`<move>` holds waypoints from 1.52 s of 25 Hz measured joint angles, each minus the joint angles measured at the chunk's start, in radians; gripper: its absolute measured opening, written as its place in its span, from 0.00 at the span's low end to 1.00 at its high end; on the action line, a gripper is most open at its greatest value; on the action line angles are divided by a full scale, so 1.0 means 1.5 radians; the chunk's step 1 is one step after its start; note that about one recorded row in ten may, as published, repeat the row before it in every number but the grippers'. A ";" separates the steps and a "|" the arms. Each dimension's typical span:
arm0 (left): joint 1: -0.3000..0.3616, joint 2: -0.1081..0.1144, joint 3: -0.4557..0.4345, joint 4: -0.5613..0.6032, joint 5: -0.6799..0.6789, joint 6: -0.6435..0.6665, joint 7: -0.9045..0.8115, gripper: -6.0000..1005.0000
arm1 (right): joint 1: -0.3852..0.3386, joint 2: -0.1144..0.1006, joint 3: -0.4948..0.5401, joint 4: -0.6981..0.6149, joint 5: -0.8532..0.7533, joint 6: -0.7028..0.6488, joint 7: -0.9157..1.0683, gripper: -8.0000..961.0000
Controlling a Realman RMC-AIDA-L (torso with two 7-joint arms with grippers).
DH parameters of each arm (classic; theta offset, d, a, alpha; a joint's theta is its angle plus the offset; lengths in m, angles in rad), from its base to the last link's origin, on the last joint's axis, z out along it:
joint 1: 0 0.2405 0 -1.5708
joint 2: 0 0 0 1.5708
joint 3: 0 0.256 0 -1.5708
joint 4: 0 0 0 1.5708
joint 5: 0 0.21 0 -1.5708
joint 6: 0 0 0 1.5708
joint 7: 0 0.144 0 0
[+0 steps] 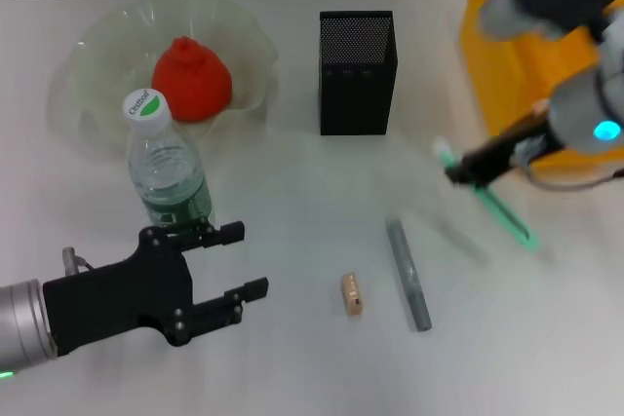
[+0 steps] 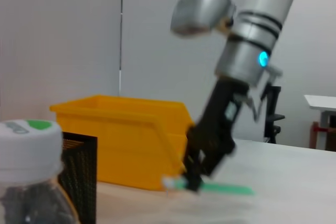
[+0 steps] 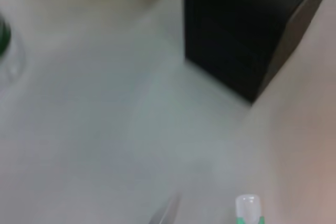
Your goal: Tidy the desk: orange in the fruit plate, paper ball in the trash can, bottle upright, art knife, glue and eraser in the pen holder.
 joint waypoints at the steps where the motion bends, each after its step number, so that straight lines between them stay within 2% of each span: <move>1: 0.000 0.000 0.009 0.000 0.000 -0.001 0.000 0.64 | -0.025 0.002 0.045 -0.053 0.041 0.003 -0.029 0.18; 2: 0.000 0.000 0.009 0.000 0.000 -0.001 0.000 0.64 | -0.025 0.002 0.045 -0.053 0.041 0.003 -0.029 0.18; 3: 0.000 0.000 0.013 0.000 0.000 -0.002 0.000 0.64 | -0.036 0.003 0.073 -0.070 0.077 0.011 -0.053 0.18; 4: -0.001 0.000 0.017 -0.003 0.000 -0.005 0.000 0.64 | -0.058 0.003 0.131 -0.083 0.188 0.042 -0.130 0.18; 5: -0.001 0.000 0.017 -0.003 0.000 -0.005 0.000 0.64 | -0.058 0.003 0.131 -0.083 0.188 0.042 -0.130 0.18; 6: -0.003 0.000 0.018 -0.008 0.001 -0.005 0.000 0.64 | -0.080 0.002 0.167 -0.065 0.315 0.100 -0.231 0.18; 7: -0.003 0.000 0.018 -0.008 0.001 -0.005 0.000 0.64 | -0.080 0.002 0.167 -0.065 0.315 0.100 -0.231 0.19; 8: -0.004 0.000 0.018 -0.011 0.001 -0.006 0.000 0.64 | -0.089 0.001 0.174 -0.050 0.377 0.130 -0.280 0.19; 9: -0.004 0.000 0.018 -0.013 0.002 -0.007 0.000 0.64 | -0.103 0.000 0.179 -0.003 0.506 0.197 -0.417 0.19; 10: -0.004 0.000 0.018 -0.013 0.002 -0.007 0.000 0.64 | -0.103 0.000 0.179 -0.003 0.506 0.197 -0.417 0.19; 11: -0.003 0.001 0.018 -0.014 0.002 -0.008 0.000 0.64 | -0.104 0.000 0.179 0.065 0.637 0.244 -0.574 0.19; 12: -0.003 0.001 0.018 -0.014 0.002 -0.008 0.000 0.64 | -0.104 0.000 0.179 0.065 0.637 0.244 -0.574 0.19; 13: -0.002 0.001 0.018 -0.015 0.002 -0.008 0.000 0.64 | -0.100 0.000 0.178 0.104 0.705 0.257 -0.661 0.19; 14: -0.002 0.001 0.018 -0.015 0.002 -0.009 0.000 0.64 | -0.074 -0.001 0.178 0.212 0.849 0.264 -0.828 0.19; 15: -0.002 0.001 0.018 -0.015 0.002 -0.009 0.000 0.64 | -0.074 -0.001 0.178 0.212 0.849 0.264 -0.828 0.19; 16: -0.002 0.001 0.018 -0.015 0.002 -0.010 0.000 0.64 | -0.038 -0.003 0.179 0.314 0.953 0.260 -0.959 0.20; 17: -0.002 0.001 0.018 -0.015 0.002 -0.010 0.000 0.64 | -0.038 -0.003 0.179 0.314 0.953 0.260 -0.959 0.20; 20: -0.004 0.000 0.018 -0.015 0.002 -0.011 0.000 0.64 | 0.019 -0.003 0.181 0.444 1.031 0.259 -1.079 0.20; 21: -0.004 0.000 0.018 -0.015 0.002 -0.011 0.000 0.64 | 0.054 -0.003 0.182 0.510 1.053 0.260 -1.131 0.20; 22: -0.004 0.000 0.018 -0.015 0.002 -0.011 0.000 0.64 | 0.054 -0.003 0.182 0.510 1.053 0.260 -1.131 0.20; 24: -0.005 0.000 0.018 -0.015 0.002 -0.011 0.000 0.64 | 0.098 -0.002 0.183 0.586 1.060 0.265 -1.175 0.21; 25: -0.005 0.000 0.018 -0.015 0.002 -0.011 0.000 0.64 | 0.098 -0.002 0.183 0.586 1.060 0.265 -1.175 0.21; 26: -0.005 0.000 0.018 -0.015 0.002 -0.011 0.000 0.64 | 0.121 -0.002 0.183 0.626 1.061 0.267 -1.186 0.21; 31: -0.006 -0.001 0.018 -0.015 0.002 -0.009 0.000 0.64 | 0.156 -0.001 0.183 0.684 1.062 0.280 -1.209 0.22; 38: -0.005 -0.001 0.018 -0.015 0.002 -0.007 0.000 0.64 | 0.152 0.001 0.174 0.687 1.062 0.281 -1.209 0.22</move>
